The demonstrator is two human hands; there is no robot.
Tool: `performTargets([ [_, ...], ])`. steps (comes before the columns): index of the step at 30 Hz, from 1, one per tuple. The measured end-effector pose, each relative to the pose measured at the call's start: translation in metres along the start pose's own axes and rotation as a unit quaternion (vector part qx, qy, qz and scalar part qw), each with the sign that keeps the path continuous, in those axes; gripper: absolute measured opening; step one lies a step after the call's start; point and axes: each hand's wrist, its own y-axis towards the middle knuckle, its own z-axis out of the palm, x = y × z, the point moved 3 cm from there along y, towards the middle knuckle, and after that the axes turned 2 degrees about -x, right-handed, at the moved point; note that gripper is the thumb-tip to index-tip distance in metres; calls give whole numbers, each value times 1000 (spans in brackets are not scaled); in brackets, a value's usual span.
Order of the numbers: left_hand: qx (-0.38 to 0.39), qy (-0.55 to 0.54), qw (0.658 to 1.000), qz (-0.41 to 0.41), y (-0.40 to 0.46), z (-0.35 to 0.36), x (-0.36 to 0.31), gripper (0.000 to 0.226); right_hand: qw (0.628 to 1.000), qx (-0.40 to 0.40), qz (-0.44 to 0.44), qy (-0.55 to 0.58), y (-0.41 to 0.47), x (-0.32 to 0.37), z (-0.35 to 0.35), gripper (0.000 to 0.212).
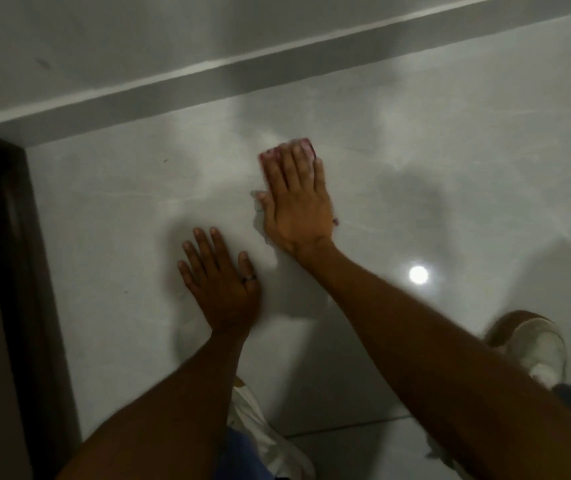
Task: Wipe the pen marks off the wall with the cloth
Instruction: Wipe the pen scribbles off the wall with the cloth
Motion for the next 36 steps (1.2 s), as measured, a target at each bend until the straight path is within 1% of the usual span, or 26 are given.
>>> performTargets([
  [1, 0, 0, 1000, 3, 0, 0, 0, 70, 1000, 15, -19, -1, -7, 10, 5, 68],
  [2, -3, -1, 1000, 7, 1, 0, 0, 69, 995, 37, -92, -14, -18, 18, 12, 67],
  [3, -7, -1, 1000, 11, 1, 0, 0, 69, 982, 51, -179, -28, -28, 20, 16, 66],
  [4, -9, 0, 1000, 13, 1, 0, 0, 69, 970, 55, -235, -28, -31, 15, 16, 64],
  [5, -8, 1, 1000, 13, 1, -1, 0, 69, 971, 46, -234, -19, -31, 6, 14, 62],
  [6, -6, 0, 1000, 12, 1, -1, 0, 69, 982, 32, -184, -8, -30, -1, 11, 61],
  [7, -3, -1, 1000, 10, 1, -1, -1, 69, 993, 22, -115, -4, -31, -4, 8, 61],
  [8, -2, 1, 1000, 9, 1, -1, -1, 69, 997, 20, -69, -5, -35, -1, 8, 62],
  [9, -4, 4, 1000, 9, 1, -1, -1, 68, 997, 34, -72, -11, -43, 7, 12, 63],
  [12, -6, 2, 1000, 17, 1, -1, -2, 66, 978, 65, -196, -17, -71, 14, 18, 63],
  [15, 1, 4, 1000, 14, 2, -4, -2, 66, 957, 87, -274, -39, -101, -12, 18, 64],
  [17, 6, -2, 1000, 11, 2, -4, -3, 66, 929, 110, -350, -46, -127, -35, 18, 65],
  [19, 6, -8, 1000, 12, 2, -5, -4, 66, 893, 130, -430, -38, -137, -59, 11, 64],
  [21, 5, -14, 1000, 11, 1, -6, -5, 66, 864, 141, -483, -26, -124, -76, 5, 62],
  [22, 3, -15, 1000, 10, 1, -6, -5, 66, 857, 142, -495, -29, -114, -81, 3, 61],
  [23, 0, -16, 1000, 9, 1, -7, -5, 66, 858, 138, -493, -37, -103, -83, 2, 60],
  [24, -1, -17, 1000, 9, 1, -7, -5, 66, 868, 131, -477, -46, -93, -86, 0, 60],
  [27, 5, -11, 1000, 12, 1, -7, -5, 66, 911, 107, -390, -77, -61, -90, -6, 62],
  [29, 11, -6, 1000, 14, 1, -5, -4, 67, 931, 86, -341, -95, -42, -91, -10, 66],
  [32, 14, 1, 1000, 14, 1, -5, -5, 66, 951, 83, -280, -101, -21, -92, -18, 71],
  [36, 3, 11, 1000, 11, 1, -2, -3, 65, 977, 48, -192, -74, 7, -100, -29, 70],
])
